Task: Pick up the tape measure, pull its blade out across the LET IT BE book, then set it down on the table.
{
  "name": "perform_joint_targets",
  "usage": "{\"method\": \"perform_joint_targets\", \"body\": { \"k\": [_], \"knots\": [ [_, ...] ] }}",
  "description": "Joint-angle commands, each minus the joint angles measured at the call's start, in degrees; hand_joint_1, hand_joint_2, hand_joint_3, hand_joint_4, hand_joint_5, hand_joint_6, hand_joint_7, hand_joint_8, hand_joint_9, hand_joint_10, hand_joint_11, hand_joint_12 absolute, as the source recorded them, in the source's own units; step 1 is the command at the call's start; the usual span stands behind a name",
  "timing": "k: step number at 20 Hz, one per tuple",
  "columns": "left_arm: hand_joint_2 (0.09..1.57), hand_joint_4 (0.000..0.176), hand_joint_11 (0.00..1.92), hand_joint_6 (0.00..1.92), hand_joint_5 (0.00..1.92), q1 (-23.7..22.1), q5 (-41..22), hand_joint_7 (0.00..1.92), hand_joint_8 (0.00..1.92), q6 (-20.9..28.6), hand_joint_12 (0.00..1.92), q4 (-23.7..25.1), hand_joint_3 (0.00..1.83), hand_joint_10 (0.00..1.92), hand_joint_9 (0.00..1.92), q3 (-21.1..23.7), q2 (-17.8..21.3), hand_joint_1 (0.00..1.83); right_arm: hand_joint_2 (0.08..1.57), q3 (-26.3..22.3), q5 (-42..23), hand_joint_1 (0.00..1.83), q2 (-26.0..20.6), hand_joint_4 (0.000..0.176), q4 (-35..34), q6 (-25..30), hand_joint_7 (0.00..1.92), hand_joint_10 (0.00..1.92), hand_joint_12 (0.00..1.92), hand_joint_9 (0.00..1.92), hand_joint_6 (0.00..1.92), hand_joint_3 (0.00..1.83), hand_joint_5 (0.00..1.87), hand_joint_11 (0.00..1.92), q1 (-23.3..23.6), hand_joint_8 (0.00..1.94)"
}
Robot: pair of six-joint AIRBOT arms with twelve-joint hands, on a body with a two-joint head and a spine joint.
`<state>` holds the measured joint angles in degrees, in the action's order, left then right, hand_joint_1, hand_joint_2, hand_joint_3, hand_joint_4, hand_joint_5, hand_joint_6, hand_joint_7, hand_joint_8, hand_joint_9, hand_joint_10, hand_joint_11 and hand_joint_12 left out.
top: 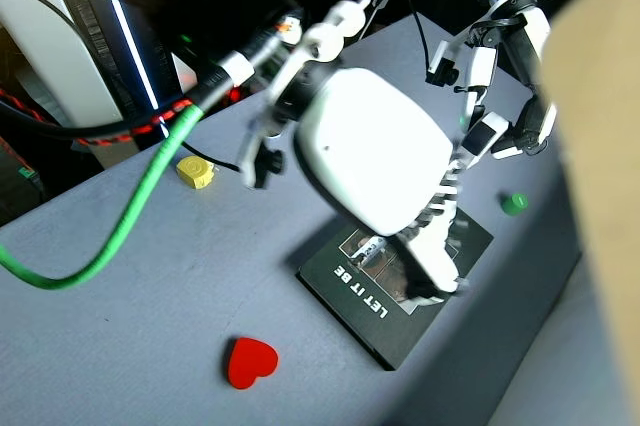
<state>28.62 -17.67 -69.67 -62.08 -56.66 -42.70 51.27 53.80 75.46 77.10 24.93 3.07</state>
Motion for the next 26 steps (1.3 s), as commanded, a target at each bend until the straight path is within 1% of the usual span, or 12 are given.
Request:
{"method": "perform_joint_targets", "body": {
  "k": [1, 6, 7, 8, 9, 10, 11, 12, 18, 23, 24, 26],
  "knots": [
    [1.16, 0.0, 0.84, 1.05, 0.78, -1.0, -3.96, 0.76, 1.2, 0.58, 1.57, 0.57, 0.0, 1.27, 0.86, -0.31, 0.49, 1.48, 1.1, 0.08, -0.16, 0.97, 0.09, 0.0, 4.7, 0.59, 0.78, 0.01, 1.06, 0.74, 0.0, 0.01, 0.74, 0.3, 0.67, 0.0],
    [1.16, 0.0, 0.84, 1.04, 0.77, -1.08, -4.46, 0.78, 1.2, 0.58, 1.58, -2.56, 0.0, 1.27, 0.86, -0.08, 0.51, 1.48, 1.11, 1.05, 0.28, 0.98, 1.5, 0.0, 4.74, 1.0, 0.79, 0.01, 1.06, 0.75, 0.0, 0.01, 0.71, 0.29, -0.11, 0.0],
    [1.17, 0.0, 0.82, 1.1, 0.77, -1.02, -4.47, 0.79, 1.23, 0.58, 1.34, -2.56, 0.0, 1.35, 0.87, -0.12, 0.51, 1.38, 1.11, 1.33, 0.26, 0.98, 1.83, 0.0, 4.74, 1.22, 0.8, 0.01, 1.06, 0.75, 0.0, 0.01, 0.72, 0.29, -0.26, 0.01],
    [1.16, 0.0, 0.83, 1.04, 0.77, -1.01, -4.46, 0.79, 1.21, 0.58, 1.53, -2.57, 0.0, 1.28, 0.86, -0.16, 0.5, 1.46, 1.11, 1.53, 0.17, 0.98, 2.03, 0.0, 4.75, 1.33, 0.8, 0.01, 1.06, 0.76, 0.01, 0.01, 0.74, 0.3, -0.36, 0.01],
    [1.16, 0.0, 0.83, 1.02, 0.78, -1.02, -4.31, 0.79, 1.2, 0.58, 1.58, -2.57, 0.0, 1.27, 0.86, -0.2, 0.49, 1.48, 1.11, 1.85, 0.01, 0.99, 2.36, 0.0, 4.77, 1.49, 0.81, 0.01, 1.07, 0.76, 0.01, 0.01, 0.75, 0.31, -0.51, 0.01],
    [1.17, 0.0, 0.82, 1.07, 0.78, -1.07, -4.23, 0.8, 1.24, 0.58, 1.34, -2.43, 0.0, 1.35, 0.88, -0.23, 0.49, 1.38, 1.11, 2.04, -0.08, 0.99, 2.56, 0.0, 4.81, 1.63, 0.81, 0.01, 1.07, 0.77, 0.01, 0.01, 0.75, 0.31, -0.6, 0.01],
    [1.17, 0.0, 0.83, 1.08, 0.78, -1.1, -4.13, 0.8, 1.24, 0.58, 1.25, -2.33, 0.0, 1.36, 0.88, -0.24, 0.49, 1.36, 1.11, 2.37, -0.37, 0.99, 2.91, 0.0, 4.82, 1.67, 0.81, 0.01, 1.07, 0.77, 0.01, 0.01, 0.75, 0.31, -0.68, 0.01],
    [1.18, 0.0, 0.83, 1.09, 0.78, -1.1, -4.12, 0.8, 1.24, 0.59, 1.23, -2.33, 0.0, 1.36, 0.88, -0.24, 0.49, 1.36, 1.11, 2.64, -0.75, 0.99, 3.19, 0.0, 4.83, 1.55, 0.81, 0.01, 1.07, 0.77, 0.01, 0.01, 0.75, 0.31, -0.77, 0.01],
    [1.18, 0.0, 0.84, 1.08, 0.77, -1.04, -4.1, 0.8, 1.25, 0.59, 1.21, -2.3, 0.0, 1.38, 0.88, -0.3, 0.5, 1.36, 1.12, 3.46, -1.79, 0.98, 4.13, 0.0, 4.81, -0.35, 0.81, 0.01, 1.06, 0.76, 0.0, 0.01, 0.72, 0.31, -1.47, 0.0],
    [1.18, 0.0, 0.84, 1.11, 0.76, -1.16, -4.19, 0.78, 1.26, 0.77, 1.21, -2.34, 0.0, 1.37, 0.89, -0.46, 0.49, 1.36, 1.14, 6.28, -3.38, 0.97, 5.05, 0.0, 2.86, -1.67, 0.79, 0.0, 1.06, 0.75, 0.0, 0.01, 0.71, 0.3, -2.33, 0.0],
    [1.17, 0.0, 0.82, 1.05, 0.76, -1.18, -4.23, 0.77, 1.23, 0.77, 1.52, -2.45, 0.0, 1.28, 0.87, -0.49, 0.49, 1.46, 1.14, 6.51, -3.6, 0.97, 5.08, 0.0, 2.8, -1.85, 0.79, 0.0, 1.06, 0.75, 0.0, 0.01, 0.71, 0.3, -2.6, 0.0],
    [1.16, 0.0, 0.82, 1.06, 0.74, -1.18, -4.27, 0.77, 1.23, 0.77, 1.6, -2.72, 0.0, 1.28, 0.86, -0.49, 0.47, 1.48, 1.14, 7.05, -3.52, 0.96, 5.25, 0.0, 2.68, -2.02, 0.79, 0.0, 1.06, 0.76, 0.0, 0.01, 0.71, 0.3, -3.21, 0.0]
  ]
}}
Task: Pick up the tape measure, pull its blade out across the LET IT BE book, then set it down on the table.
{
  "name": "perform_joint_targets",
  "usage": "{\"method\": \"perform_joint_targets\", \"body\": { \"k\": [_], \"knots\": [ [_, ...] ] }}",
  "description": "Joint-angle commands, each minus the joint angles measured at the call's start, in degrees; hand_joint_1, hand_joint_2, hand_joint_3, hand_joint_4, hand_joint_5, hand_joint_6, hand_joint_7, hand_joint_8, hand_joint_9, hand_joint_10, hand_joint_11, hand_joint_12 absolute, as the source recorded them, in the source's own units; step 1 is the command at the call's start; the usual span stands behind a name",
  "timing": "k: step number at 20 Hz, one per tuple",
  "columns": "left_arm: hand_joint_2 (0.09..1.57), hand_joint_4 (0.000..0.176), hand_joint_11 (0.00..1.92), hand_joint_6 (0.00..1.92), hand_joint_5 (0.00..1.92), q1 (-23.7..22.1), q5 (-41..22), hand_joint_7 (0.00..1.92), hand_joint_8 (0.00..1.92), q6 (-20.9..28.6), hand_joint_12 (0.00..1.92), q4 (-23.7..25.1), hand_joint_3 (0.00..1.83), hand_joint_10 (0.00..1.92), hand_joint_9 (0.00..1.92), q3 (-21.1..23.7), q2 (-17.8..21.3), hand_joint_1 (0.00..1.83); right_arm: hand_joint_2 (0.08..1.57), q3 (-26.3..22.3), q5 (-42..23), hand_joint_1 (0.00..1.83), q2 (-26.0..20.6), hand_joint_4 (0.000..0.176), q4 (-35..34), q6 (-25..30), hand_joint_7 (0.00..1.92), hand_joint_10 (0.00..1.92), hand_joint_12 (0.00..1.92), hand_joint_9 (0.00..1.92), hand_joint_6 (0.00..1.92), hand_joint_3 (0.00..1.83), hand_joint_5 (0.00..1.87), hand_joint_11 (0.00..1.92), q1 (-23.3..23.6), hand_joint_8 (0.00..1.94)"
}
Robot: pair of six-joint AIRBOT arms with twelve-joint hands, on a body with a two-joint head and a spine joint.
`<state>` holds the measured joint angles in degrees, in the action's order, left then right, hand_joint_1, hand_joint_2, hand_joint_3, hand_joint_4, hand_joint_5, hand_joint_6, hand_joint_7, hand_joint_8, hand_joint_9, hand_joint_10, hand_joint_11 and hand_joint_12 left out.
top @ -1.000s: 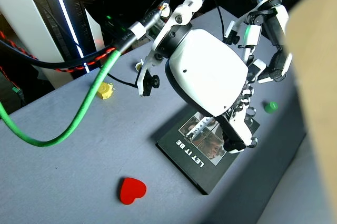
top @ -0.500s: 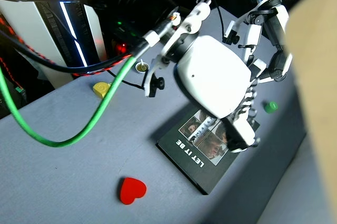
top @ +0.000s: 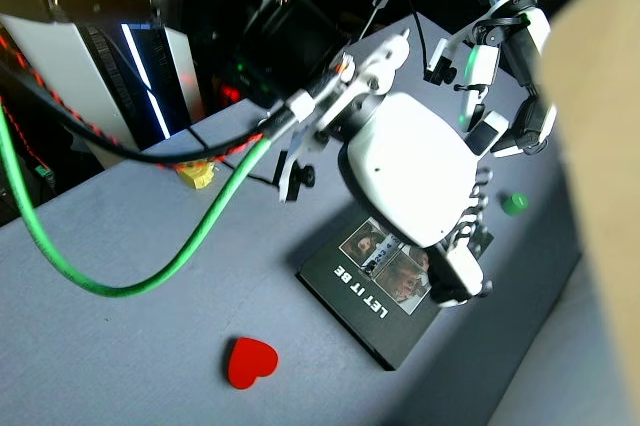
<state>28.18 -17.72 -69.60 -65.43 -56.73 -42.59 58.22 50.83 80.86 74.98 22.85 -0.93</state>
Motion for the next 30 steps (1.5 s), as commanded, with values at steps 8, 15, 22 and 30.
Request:
{"method": "perform_joint_targets", "body": {
  "k": [8, 15, 22, 30],
  "knots": [
    [1.16, 0.0, 0.83, 1.03, 0.76, -0.77, -4.69, 0.78, 1.21, 0.95, 1.58, 0.29, 0.0, 1.26, 0.87, -0.23, 0.33, 1.48, 1.14, 0.62, -0.25, 0.96, 0.34, 0.0, 4.63, -0.33, 0.81, 0.0, 1.06, 0.76, 0.0, 0.0, 0.72, 0.29, -0.13, 0.01],
    [1.16, 0.0, 0.82, 1.03, 0.76, -0.76, -5.04, 0.76, 1.23, 0.95, 1.59, 0.19, 0.0, 1.26, 0.86, -0.42, 0.25, 1.48, 1.15, 0.61, -0.28, 0.96, 0.34, 0.0, 4.63, -0.39, 0.81, 0.01, 1.06, 0.77, 0.0, 0.0, 0.71, 0.32, -0.47, 0.0],
    [1.17, 0.0, 0.83, 1.06, 0.74, -0.78, -5.38, 0.75, 1.24, 0.95, 1.59, 0.17, 0.0, 1.28, 0.86, -0.26, 0.24, 1.48, 1.15, 0.54, -0.36, 0.96, 0.35, 0.0, 4.62, -0.69, 0.82, 0.01, 1.07, 0.79, 0.0, 0.0, 0.71, 0.34, -0.6, 0.01],
    [1.17, 0.0, 0.82, 1.05, 0.73, -0.67, -5.52, 0.77, 1.24, 1.12, 1.6, -0.17, 0.0, 1.29, 0.84, -0.13, 0.29, 1.48, 1.15, 0.41, -0.67, 0.96, 0.32, 0.0, 4.81, -0.83, 0.83, 0.01, 1.06, 0.79, 0.0, 0.0, 0.72, 0.33, -0.72, 0.0]
  ]
}}
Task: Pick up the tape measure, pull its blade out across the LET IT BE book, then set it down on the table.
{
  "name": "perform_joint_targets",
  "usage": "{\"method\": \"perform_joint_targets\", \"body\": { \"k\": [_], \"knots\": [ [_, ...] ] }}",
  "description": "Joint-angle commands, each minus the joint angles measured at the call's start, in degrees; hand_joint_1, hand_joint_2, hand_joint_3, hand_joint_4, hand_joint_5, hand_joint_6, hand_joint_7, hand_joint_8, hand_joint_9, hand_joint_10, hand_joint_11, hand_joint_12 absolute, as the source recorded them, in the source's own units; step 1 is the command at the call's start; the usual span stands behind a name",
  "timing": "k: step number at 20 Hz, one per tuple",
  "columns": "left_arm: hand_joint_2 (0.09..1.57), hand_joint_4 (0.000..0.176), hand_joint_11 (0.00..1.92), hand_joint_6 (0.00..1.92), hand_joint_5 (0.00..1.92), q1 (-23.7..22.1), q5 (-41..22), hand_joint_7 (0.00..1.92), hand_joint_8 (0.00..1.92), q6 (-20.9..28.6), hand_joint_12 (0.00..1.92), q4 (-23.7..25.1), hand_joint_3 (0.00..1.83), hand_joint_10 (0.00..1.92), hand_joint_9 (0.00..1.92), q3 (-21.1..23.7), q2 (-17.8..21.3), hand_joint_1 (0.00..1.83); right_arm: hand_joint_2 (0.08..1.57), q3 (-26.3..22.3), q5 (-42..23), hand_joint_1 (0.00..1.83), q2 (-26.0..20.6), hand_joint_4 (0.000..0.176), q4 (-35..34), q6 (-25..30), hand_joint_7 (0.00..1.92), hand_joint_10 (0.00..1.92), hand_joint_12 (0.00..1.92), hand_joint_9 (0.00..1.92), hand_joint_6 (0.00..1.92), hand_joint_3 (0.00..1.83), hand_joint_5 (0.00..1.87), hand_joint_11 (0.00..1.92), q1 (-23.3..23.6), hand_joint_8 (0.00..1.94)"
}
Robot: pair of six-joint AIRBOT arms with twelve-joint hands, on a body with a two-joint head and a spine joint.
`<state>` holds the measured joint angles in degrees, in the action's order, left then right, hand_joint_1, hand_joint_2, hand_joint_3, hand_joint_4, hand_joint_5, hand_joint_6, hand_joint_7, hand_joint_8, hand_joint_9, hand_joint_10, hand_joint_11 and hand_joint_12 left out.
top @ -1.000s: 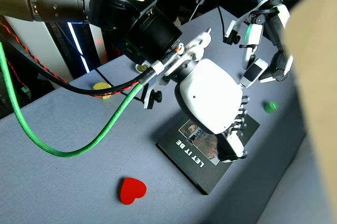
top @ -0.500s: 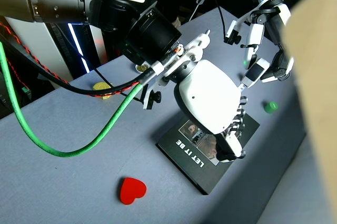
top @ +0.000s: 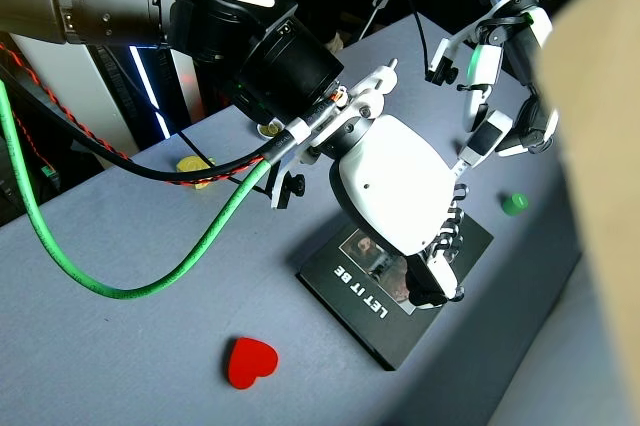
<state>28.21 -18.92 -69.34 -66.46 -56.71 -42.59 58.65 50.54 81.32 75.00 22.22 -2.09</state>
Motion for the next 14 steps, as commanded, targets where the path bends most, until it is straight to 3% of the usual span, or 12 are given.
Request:
{"method": "perform_joint_targets", "body": {
  "k": [1, 5, 6, 8, 9, 10, 12, 13, 14],
  "knots": [
    [1.16, 0.0, 0.83, 1.03, 0.75, -0.69, -4.34, 0.77, 1.23, 0.86, 1.59, 0.86, 0.0, 1.28, 0.84, -0.1, 0.3, 1.48, 1.15, -0.1, -0.54, 0.96, -0.14, 0.0, 5.17, -0.19, 0.83, 0.01, 1.06, 0.79, 0.0, 0.0, 0.72, 0.34, 0.29, 0.0],
    [1.16, 0.0, 0.83, 1.07, 0.75, -0.73, -4.39, 0.75, 1.23, 0.86, 1.59, 0.86, 0.0, 1.29, 0.84, 0.03, 0.3, 1.48, 1.14, -0.41, -0.54, 0.97, -0.14, 0.0, 5.41, -0.24, 0.83, 0.01, 1.06, 0.8, 0.0, 0.0, 0.73, 0.34, 0.16, 0.0],
    [1.18, 0.0, 0.81, 1.12, 0.76, -0.73, -4.41, 0.76, 1.26, 0.86, 1.36, 0.86, 0.0, 1.37, 0.87, 0.04, 0.3, 1.38, 1.14, -0.42, -0.62, 0.98, -0.13, 0.0, 5.41, -0.24, 0.83, 0.01, 1.06, 0.8, 0.0, 0.0, 0.73, 0.34, 0.08, 0.0],
    [1.18, 0.0, 0.83, 1.11, 0.77, -0.77, -4.49, 0.79, 1.25, 0.82, 1.26, 0.86, 0.0, 1.38, 0.87, -0.01, 0.29, 1.36, 1.15, -0.54, -0.66, 0.98, -0.12, 0.0, 5.41, -0.24, 0.88, 0.02, 1.06, 0.85, 0.01, 0.0, 0.78, 0.39, -0.04, 0.01],
    [1.18, 0.0, 0.84, 1.1, 0.77, -0.77, -4.5, 0.8, 1.25, 0.81, 1.24, 0.87, 0.0, 1.38, 0.88, -0.04, 0.28, 1.36, 1.18, -0.57, -0.67, 1.09, -0.12, 0.0, 5.41, -0.24, 0.98, 0.03, 1.04, 0.93, 0.93, 0.0, 0.83, 0.48, -0.04, 0.01],
    [1.18, 0.0, 0.85, 1.1, 0.77, -0.8, -4.5, 0.8, 1.25, 0.81, 1.24, 0.87, 0.0, 1.37, 0.88, -0.09, 0.24, 1.36, 1.15, -0.57, -0.67, 1.18, -0.14, 0.0, 5.41, -0.24, 1.02, 0.04, 1.08, 1.01, 1.18, 0.01, 0.8, 0.57, -0.04, 0.76],
    [1.18, 0.0, 0.85, 1.1, 0.77, -0.8, -4.57, 0.8, 1.25, 0.81, 1.23, 0.86, 0.0, 1.37, 0.88, -0.08, 0.22, 1.36, 1.13, -0.58, -0.67, 1.21, -0.14, 0.0, 5.41, -0.24, 1.08, 0.08, 1.15, 1.16, 1.19, 0.0, 0.86, 0.71, -0.04, 0.81],
    [1.18, 0.0, 0.85, 1.1, 0.77, -0.8, -4.62, 0.8, 1.25, 0.81, 1.23, 0.86, 0.0, 1.36, 0.88, -0.08, 0.23, 1.36, 1.11, -0.59, -0.66, 1.34, -0.15, 0.0, 5.41, -0.26, 1.14, 0.98, 1.17, 0.93, 1.14, 0.0, 0.87, 0.73, -0.07, 0.67],
    [1.18, 0.0, 0.84, 1.11, 0.75, -0.81, -4.62, 0.81, 1.25, 0.83, 1.23, 0.86, 0.0, 1.36, 0.88, -0.09, 0.23, 1.36, 1.12, -0.59, -0.66, 1.36, -0.17, 0.0, 5.41, -0.26, 1.13, 1.18, 1.19, 0.88, 1.15, 0.0, 0.85, 0.73, -0.07, 0.67]
  ]
}}
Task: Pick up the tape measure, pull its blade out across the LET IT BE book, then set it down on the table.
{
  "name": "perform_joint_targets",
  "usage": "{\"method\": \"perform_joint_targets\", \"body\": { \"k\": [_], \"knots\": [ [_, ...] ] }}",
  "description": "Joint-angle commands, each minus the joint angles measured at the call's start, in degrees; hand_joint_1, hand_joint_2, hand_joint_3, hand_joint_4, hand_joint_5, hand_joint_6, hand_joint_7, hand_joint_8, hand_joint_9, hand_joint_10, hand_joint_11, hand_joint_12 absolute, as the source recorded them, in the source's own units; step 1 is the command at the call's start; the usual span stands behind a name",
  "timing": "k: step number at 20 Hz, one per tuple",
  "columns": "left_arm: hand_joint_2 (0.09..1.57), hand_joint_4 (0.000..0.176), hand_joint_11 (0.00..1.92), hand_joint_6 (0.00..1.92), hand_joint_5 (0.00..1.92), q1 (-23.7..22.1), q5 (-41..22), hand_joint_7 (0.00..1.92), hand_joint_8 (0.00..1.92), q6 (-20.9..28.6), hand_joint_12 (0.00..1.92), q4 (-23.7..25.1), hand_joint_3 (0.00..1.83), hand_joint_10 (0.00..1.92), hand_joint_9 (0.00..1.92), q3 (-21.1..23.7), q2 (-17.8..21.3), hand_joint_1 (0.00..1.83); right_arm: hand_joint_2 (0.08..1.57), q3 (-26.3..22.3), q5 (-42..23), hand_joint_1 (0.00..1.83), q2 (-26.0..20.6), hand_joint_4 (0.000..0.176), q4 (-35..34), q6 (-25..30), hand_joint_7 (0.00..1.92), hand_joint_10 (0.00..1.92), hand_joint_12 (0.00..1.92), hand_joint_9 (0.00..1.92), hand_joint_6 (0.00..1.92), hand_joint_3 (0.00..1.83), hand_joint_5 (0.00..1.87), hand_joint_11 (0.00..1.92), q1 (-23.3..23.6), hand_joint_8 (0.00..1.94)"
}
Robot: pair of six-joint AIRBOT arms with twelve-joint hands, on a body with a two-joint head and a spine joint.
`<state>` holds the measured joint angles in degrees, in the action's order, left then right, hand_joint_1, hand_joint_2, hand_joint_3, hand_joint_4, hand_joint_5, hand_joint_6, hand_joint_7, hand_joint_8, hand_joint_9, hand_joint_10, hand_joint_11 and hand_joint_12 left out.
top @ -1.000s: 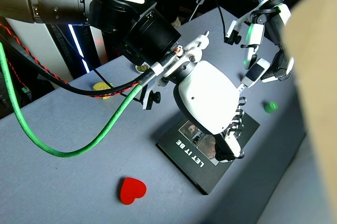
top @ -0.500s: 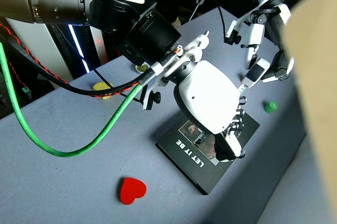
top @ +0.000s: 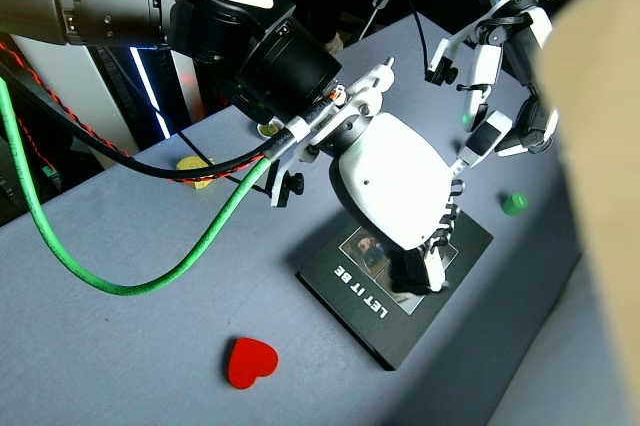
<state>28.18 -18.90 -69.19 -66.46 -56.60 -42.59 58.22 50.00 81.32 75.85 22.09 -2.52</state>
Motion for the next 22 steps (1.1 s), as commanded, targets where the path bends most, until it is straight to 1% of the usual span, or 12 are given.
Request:
{"method": "perform_joint_targets", "body": {
  "k": [1, 3, 5, 7, 10, 13, 15, 17, 18, 21, 22],
  "knots": [
    [1.18, 0.0, 0.84, 1.1, 0.76, -0.83, -4.65, 0.81, 1.24, 0.69, 1.22, 0.85, 0.0, 1.36, 0.89, -0.2, 0.22, 1.36, 1.12, -0.15, -0.11, 1.37, -0.17, 0.0, 4.55, -0.13, 1.13, 1.22, 1.2, 0.88, 1.15, 0.0, 0.85, 0.74, 0.36, 0.67],
    [1.17, 0.0, 0.85, 1.05, 0.81, -0.82, -4.72, 0.81, 1.23, 0.69, 1.21, 0.86, 0.0, 1.35, 0.89, -0.15, 0.22, 1.36, 1.12, -0.16, -0.1, 1.37, -0.18, 0.0, 4.55, -0.15, 1.13, 1.24, 1.19, 0.86, 1.15, 0.0, 0.85, 0.72, 0.36, 0.68],
    [1.17, 0.0, 0.85, 1.07, 0.77, -0.82, -4.8, 0.82, 1.24, 0.69, 1.21, 0.86, 0.0, 1.36, 0.89, -0.17, 0.22, 1.36, 1.12, -0.3, -0.04, 1.37, -0.34, 0.0, 4.56, -0.45, 1.12, 1.24, 1.19, 0.85, 1.15, 0.0, 0.88, 0.71, 0.25, 0.67],
    [1.16, 0.0, 0.85, 1.05, 0.81, -0.82, -4.81, 0.83, 1.21, 0.69, 1.2, 0.87, 0.0, 1.35, 0.9, -0.18, 0.2, 1.36, 1.12, -0.66, -0.03, 1.37, -0.93, 0.0, 4.93, -0.83, 1.12, 1.24, 1.19, 0.86, 1.15, 0.0, 0.86, 0.71, 0.03, 0.67],
    [1.17, 0.0, 0.86, 1.09, 0.77, -0.83, -4.99, 0.81, 1.22, 0.69, 1.2, 0.86, 0.0, 1.36, 0.89, -0.15, 0.16, 1.36, 1.12, -1.94, -0.34, 1.37, -3.2, 0.0, 7.23, -0.86, 1.13, 1.25, 1.2, 0.85, 1.15, 0.0, 0.83, 0.7, -0.21, 0.7],
    [1.17, 0.0, 0.86, 1.1, 0.77, -0.83, -5.13, 0.81, 1.22, 0.69, 1.2, 0.86, 0.0, 1.36, 0.89, -0.19, 0.16, 1.36, 1.13, -3.2, -1.27, 1.37, -5.61, 0.0, 7.72, -0.96, 1.12, 1.26, 1.21, 0.84, 1.16, 0.0, 0.82, 0.7, -0.13, 0.72],
    [1.17, 0.0, 0.85, 1.07, 0.79, -0.83, -5.32, 0.82, 1.21, 0.69, 1.2, 0.86, 0.0, 1.35, 0.9, -0.16, 0.13, 1.36, 1.13, -4.51, -0.9, 1.37, -7.51, 0.0, 10.03, -1.51, 1.12, 1.26, 1.21, 0.84, 1.16, 0.0, 0.82, 0.71, -0.4, 0.73],
    [1.17, 0.0, 0.84, 1.08, 0.77, -0.83, -5.46, 0.83, 1.21, 0.69, 1.19, 0.86, 0.0, 1.36, 0.89, -0.18, 0.12, 1.36, 1.12, -6.0, -0.84, 1.37, -9.32, 0.0, 11.86, -1.52, 1.11, 1.26, 1.21, 0.85, 1.16, 0.0, 0.83, 0.71, -0.63, 0.73],
    [1.17, 0.0, 0.84, 1.08, 0.77, -0.83, -5.53, 0.83, 1.22, 0.7, 1.19, 0.86, 0.0, 1.36, 0.89, -0.19, 0.11, 1.36, 1.12, -6.91, -1.06, 1.37, -10.61, 0.0, 12.17, -1.85, 1.11, 1.25, 1.21, 0.85, 1.16, 0.0, 0.84, 0.71, -0.52, 0.72],
    [1.17, 0.0, 0.84, 1.08, 0.76, -0.84, -5.54, 0.83, 1.21, 0.73, 1.19, 0.85, 0.0, 1.36, 0.89, -0.12, 0.1, 1.36, 1.12, -7.31, -1.29, 1.37, -11.98, 0.0, 12.17, -2.32, 1.13, 1.25, 1.21, 0.85, 1.15, 0.0, 0.84, 0.71, -0.44, 0.71],
    [1.17, 0.0, 0.84, 1.06, 0.8, -0.87, -5.54, 0.82, 1.21, 0.73, 1.19, 0.85, 0.0, 1.35, 0.9, -0.12, 0.1, 1.36, 1.12, -7.3, -1.27, 1.37, -12.45, 0.0, 12.17, -2.42, 1.13, 1.25, 1.21, 0.85, 1.15, 0.0, 0.84, 0.71, -0.38, 0.7]
  ]
}}
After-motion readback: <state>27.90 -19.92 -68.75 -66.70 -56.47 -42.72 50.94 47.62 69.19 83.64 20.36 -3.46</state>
